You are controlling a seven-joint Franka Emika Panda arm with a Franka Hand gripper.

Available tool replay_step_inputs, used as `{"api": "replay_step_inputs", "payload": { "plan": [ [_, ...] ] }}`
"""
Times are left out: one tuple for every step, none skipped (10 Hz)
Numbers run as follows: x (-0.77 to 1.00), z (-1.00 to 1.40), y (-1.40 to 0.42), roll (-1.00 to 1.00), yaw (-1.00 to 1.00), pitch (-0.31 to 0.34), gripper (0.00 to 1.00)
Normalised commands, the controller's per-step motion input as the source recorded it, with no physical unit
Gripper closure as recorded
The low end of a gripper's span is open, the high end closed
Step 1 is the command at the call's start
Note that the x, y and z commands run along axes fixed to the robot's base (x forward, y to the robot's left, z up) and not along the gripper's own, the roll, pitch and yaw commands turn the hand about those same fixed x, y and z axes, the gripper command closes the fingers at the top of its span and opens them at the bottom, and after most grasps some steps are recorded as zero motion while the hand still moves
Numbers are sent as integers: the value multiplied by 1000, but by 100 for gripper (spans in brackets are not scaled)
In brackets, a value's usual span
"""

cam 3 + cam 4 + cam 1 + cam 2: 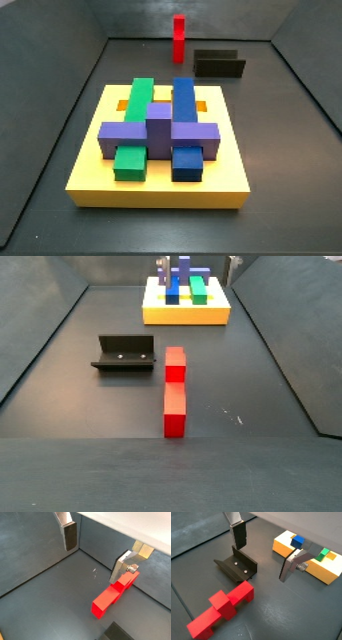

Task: Pick up the red object. Move up. Move to above the board. Insert the red object.
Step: Pick up the red object.

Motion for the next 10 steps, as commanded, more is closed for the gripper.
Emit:
{"api": "replay_step_inputs", "payload": {
  "plan": [
    [0,0,0,9,0,0,0],
    [0,-29,183,0,0,1,0],
    [109,-80,351,-30,-386,111,0],
    [226,-66,211,-56,-720,144,0],
    [217,0,137,-156,-706,91,0],
    [263,0,114,-207,-689,54,0],
    [263,60,134,-287,-611,9,0],
    [183,97,203,-383,-466,0,0],
    [177,97,223,-411,-423,-4,0],
    [111,77,214,-373,-469,-20,0]
  ]
}}
